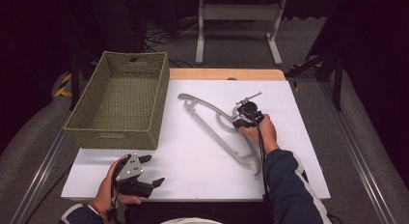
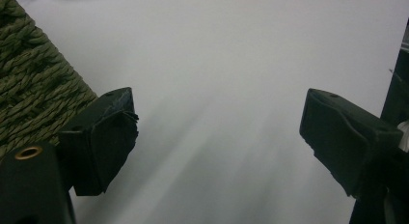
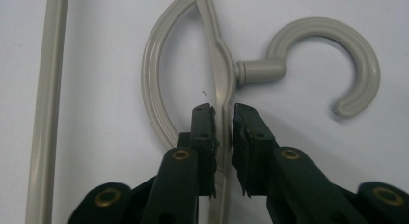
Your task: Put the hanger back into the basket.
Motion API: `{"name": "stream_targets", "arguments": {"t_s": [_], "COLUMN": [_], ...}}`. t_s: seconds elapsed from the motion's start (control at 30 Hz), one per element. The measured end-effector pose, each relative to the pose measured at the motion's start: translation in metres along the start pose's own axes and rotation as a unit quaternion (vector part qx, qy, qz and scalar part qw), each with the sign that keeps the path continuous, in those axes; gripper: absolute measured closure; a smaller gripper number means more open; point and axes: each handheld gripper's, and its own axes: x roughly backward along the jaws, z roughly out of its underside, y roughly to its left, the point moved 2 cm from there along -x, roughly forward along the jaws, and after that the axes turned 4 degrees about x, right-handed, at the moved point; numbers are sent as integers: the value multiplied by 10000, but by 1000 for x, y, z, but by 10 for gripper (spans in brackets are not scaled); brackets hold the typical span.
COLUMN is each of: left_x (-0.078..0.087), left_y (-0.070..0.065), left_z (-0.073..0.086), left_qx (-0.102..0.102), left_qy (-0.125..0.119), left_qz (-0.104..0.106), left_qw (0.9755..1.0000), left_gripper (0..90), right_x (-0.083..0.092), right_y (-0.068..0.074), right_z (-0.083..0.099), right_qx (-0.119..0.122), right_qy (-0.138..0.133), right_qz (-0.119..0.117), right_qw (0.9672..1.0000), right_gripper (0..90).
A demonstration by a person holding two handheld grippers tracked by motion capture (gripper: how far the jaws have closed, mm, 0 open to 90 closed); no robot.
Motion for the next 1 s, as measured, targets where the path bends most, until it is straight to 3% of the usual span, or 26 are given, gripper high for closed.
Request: {"name": "stream_targets", "arguments": {"t_s": [0.27, 0.3, 0.47, 0.57, 0.63, 0.8, 0.93, 1.0], "left_x": [0, 1, 1, 0, 0, -1, -1, 0], "left_y": [1, 1, 0, 0, 0, -1, -1, -1], "left_z": [0, 0, 0, 0, 0, 0, 0, 0], "left_qx": [-19, -26, -17, -43, -15, -26, -31, -46], "left_qy": [13, 13, 20, 30, 35, 57, 75, 68], "left_qz": [-17, -17, -27, -11, -6, -17, -9, -15], "left_qw": [10000, 10000, 10000, 10000, 10000, 10000, 10000, 10000], "left_gripper": [137, 137, 137, 137, 137, 137, 137, 137], "right_x": [8, 10, 11, 7, 6, 5, 4, 4], "right_y": [-6, -6, -6, -5, -2, -1, 3, 4], "right_z": [5, 8, 12, 16, 16, 15, 14, 15], "right_qx": [31, 86, 193, 209, 386, 417, 495, 494], "right_qy": [222, 308, 559, 658, 705, 728, 749, 631], "right_qz": [-124, -234, -320, -587, -364, -312, -121, -77], "right_qw": [9997, 9992, 9977, 9959, 9961, 9960, 9959, 9968], "right_gripper": [745, 746, 723, 699, 747, 772, 800, 824]}}
